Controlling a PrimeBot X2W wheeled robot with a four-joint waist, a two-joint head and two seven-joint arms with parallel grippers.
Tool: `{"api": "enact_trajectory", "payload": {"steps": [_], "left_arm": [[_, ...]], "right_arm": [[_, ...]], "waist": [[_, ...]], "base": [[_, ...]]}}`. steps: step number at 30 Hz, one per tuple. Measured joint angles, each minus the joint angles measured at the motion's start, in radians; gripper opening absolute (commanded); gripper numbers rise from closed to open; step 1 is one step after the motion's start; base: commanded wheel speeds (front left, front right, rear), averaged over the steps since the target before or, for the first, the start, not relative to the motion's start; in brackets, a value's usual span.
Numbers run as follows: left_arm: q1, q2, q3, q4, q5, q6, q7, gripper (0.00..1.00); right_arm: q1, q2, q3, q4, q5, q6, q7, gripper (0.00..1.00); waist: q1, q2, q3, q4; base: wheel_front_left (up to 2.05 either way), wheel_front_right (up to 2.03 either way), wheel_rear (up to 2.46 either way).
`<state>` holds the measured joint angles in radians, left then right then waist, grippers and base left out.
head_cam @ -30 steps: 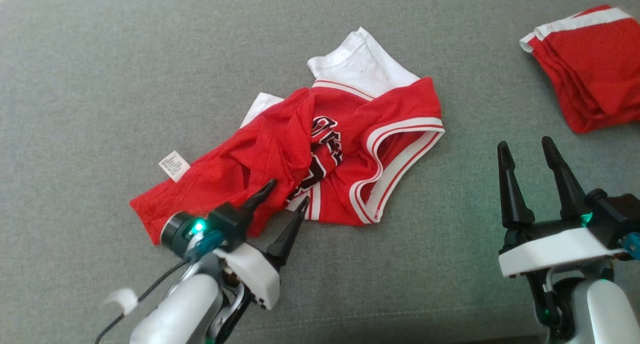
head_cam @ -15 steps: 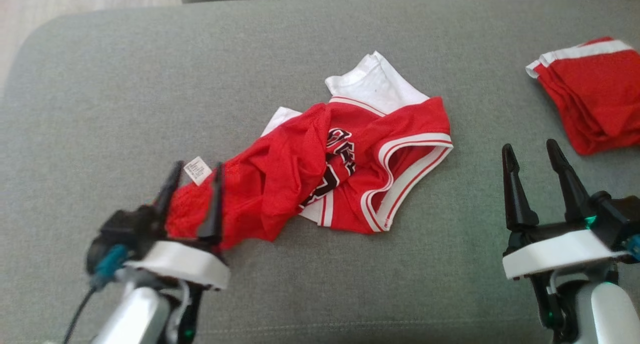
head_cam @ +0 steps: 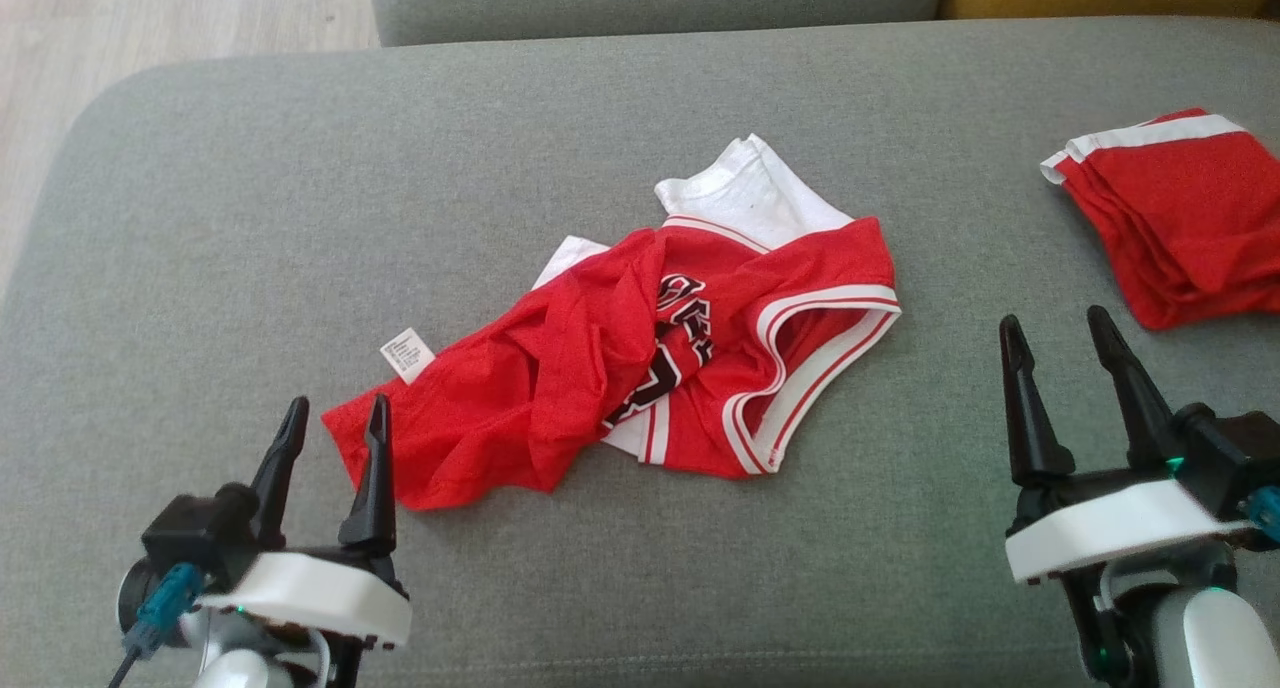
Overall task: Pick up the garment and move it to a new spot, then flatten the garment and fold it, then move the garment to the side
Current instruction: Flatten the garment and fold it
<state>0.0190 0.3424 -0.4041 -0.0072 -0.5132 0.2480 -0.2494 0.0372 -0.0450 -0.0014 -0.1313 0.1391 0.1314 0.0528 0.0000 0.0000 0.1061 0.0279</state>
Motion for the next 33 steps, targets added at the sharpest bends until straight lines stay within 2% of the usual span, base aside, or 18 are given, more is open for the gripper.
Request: {"api": "enact_trajectory", "payload": {"steps": [16, 20, 24, 28, 29, 33], "left_arm": [[-0.004, 0.005, -0.007, -0.002, 0.000, 0.004, 0.003, 1.00], [-0.036, 0.008, -0.040, 0.020, 0.000, -0.045, 0.026, 1.00], [-0.130, 0.003, -0.106, 0.069, -0.012, -0.121, 0.097, 1.00], [-0.202, -0.016, -0.139, 0.149, -0.068, -0.193, 0.166, 1.00], [-0.202, -0.016, -0.139, 0.149, -0.068, -0.193, 0.166, 1.00], [-0.238, -0.037, -0.167, 0.225, -0.108, -0.259, 0.204, 1.00]], "right_arm": [[0.000, 0.000, 0.000, -0.001, 0.000, 0.000, 0.000, 1.00], [-0.001, 0.000, 0.000, -0.002, 0.000, 0.000, 0.000, 1.00], [-0.004, 0.000, 0.006, -0.007, 0.000, 0.000, 0.000, 1.00], [-0.007, 0.000, 0.019, -0.006, 0.000, 0.000, -0.001, 1.00], [-0.007, 0.000, 0.019, -0.006, 0.000, 0.000, -0.001, 1.00], [-0.010, 0.000, 0.018, -0.005, 0.000, 0.000, -0.006, 1.00]], "waist": [[0.0000, 0.0000, 0.006, -0.001], [0.0000, 0.0000, 0.017, 0.001], [0.0000, 0.0000, 0.041, -0.001], [0.0000, 0.0000, 0.067, -0.013], [0.0000, 0.0000, 0.067, -0.013], [0.0000, 0.0000, 0.091, -0.033]], "base": [[0.00, 0.00, 0.00], [0.00, 0.00, 0.00], [0.00, 0.00, 0.00], [0.00, 0.00, 0.00], [0.00, 0.00, 0.00], [0.00, 0.00, 0.00]]}}
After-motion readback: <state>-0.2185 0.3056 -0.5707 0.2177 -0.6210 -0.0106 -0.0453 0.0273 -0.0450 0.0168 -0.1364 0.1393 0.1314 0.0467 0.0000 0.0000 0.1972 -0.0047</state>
